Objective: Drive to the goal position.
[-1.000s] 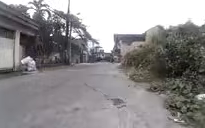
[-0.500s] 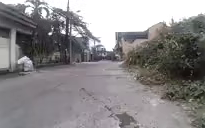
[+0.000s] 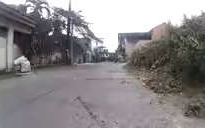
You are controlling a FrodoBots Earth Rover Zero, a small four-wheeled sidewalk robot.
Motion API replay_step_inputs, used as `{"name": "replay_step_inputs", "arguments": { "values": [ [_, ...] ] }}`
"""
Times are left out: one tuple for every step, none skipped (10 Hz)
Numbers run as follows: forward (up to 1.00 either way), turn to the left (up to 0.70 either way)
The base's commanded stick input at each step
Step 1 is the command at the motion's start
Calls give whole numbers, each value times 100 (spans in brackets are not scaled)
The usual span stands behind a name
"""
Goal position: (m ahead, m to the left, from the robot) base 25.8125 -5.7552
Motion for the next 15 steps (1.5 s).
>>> {"name": "replay_step_inputs", "arguments": {
  "values": [
    [100, 1],
    [100, 1],
    [100, 1],
    [100, 1],
    [100, 1],
    [100, 1],
    [100, 1],
    [100, -39],
    [100, -39],
    [100, -10],
    [100, 1],
    [100, 1],
    [100, 1],
    [100, 1],
    [100, 1]
  ]
}}
